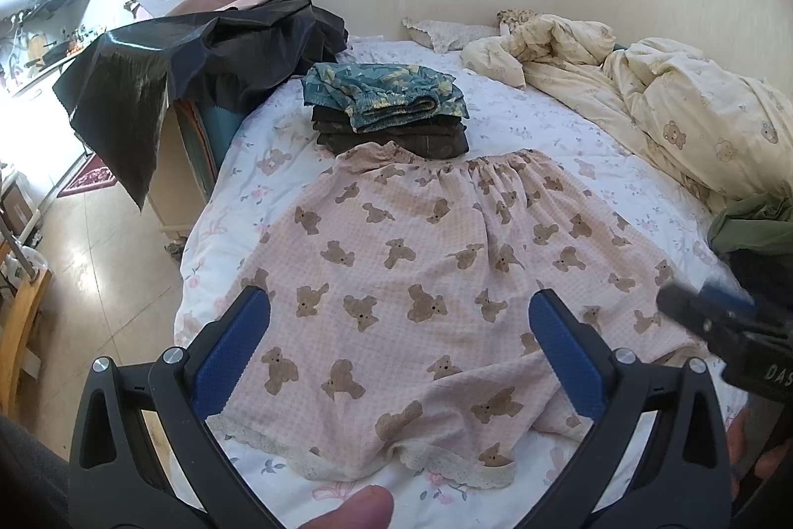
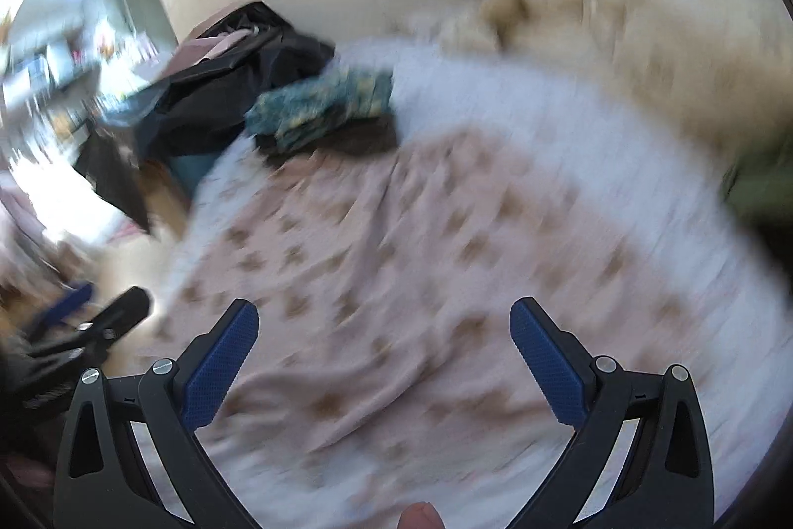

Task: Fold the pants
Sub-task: 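Lower the right gripper to the lace hem of one pant leg and grasp it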

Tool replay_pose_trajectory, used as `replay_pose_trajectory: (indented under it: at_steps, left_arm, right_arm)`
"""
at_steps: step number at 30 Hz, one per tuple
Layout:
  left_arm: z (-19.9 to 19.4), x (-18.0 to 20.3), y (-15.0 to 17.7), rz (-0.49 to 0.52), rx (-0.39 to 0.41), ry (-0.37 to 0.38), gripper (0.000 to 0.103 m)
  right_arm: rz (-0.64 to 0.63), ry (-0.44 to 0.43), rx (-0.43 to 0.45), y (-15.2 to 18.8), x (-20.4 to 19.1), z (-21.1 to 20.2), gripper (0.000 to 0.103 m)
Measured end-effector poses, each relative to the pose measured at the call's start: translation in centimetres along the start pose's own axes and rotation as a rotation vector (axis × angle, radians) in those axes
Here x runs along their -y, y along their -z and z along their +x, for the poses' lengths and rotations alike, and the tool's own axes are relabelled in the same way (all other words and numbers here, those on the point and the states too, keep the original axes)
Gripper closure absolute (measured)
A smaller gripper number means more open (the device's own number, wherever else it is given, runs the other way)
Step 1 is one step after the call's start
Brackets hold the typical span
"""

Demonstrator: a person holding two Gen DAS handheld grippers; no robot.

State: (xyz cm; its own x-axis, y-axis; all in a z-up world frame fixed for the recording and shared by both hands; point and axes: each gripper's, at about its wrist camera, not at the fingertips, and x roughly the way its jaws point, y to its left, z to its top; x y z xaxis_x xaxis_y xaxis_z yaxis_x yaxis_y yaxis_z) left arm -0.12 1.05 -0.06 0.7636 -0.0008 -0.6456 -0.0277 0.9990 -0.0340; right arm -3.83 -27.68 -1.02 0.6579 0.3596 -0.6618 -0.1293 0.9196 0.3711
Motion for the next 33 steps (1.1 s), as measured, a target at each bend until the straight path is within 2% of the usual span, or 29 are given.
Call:
replay_pose_trajectory:
  at_steps: [2,3,5,8,9,12,16,18,24,28,31,33]
  left_arm:
    - [0.4,-0.2,0.4,0.004,-0.005,-0.012,0.000]
    - [0.5,-0.3,0.6,0.006,-0.013,-0.020,0.000]
    - [0.7,-0.3,0.5,-0.004,-0.027,-0.014,0.000]
    - [1.0,0.2,0.3,-0.012,-0.051,-0.005,0.000]
    - [1.1,0.3,0.3,-0.011,-0.056,-0.006,0.000]
    - [1.6,0.7,0.2,-0.017,-0.079,-0.004,0.000]
    - [2.1,0.8,0.1,-0.030,-0.108,0.001,0.000]
    - [2.2,0.7,0.0,-0.038,-0.113,0.005,0.000]
    - [1.8,-0.1,-0.2,-0.070,-0.105,-0.003,0.000]
    - [1.4,-0.5,-0.6,-0.087,-0.098,0.009,0.000]
    - [1.1,-0.8,-0.8,-0.092,-0.087,0.009,0.000]
    - [1.0,-0.9,-0.9,-0.093,-0.085,0.011,0.000]
  right_arm:
    - [0.148,-0.078,-0.125,1.5,2.4,1.7,0.000]
    - [0.220,-0.090,-0.227,2.9,3.7,3.2,0.000]
    - [0.325,-0.098,-0.360,5.6,5.6,5.0,0.000]
    - [0.511,-0.211,-0.453,8.8,7.5,6.0,0.000]
    - [0.561,-0.233,-0.458,9.5,7.9,5.9,0.000]
    - [0.665,-0.253,-0.471,11.3,9.3,5.9,0.000]
    - [0.727,-0.196,-0.449,11.4,11.5,5.5,0.002]
    - [0.750,-0.161,-0.416,10.8,12.7,5.5,0.006]
    - [0.877,-0.069,-0.248,8.7,19.2,4.2,0.009]
    - [0.896,0.026,-0.163,6.8,22.7,2.9,0.010]
    - [0.972,0.024,-0.108,6.6,25.1,2.0,0.011]
    - [0.967,0.069,-0.064,5.9,25.8,1.5,0.012]
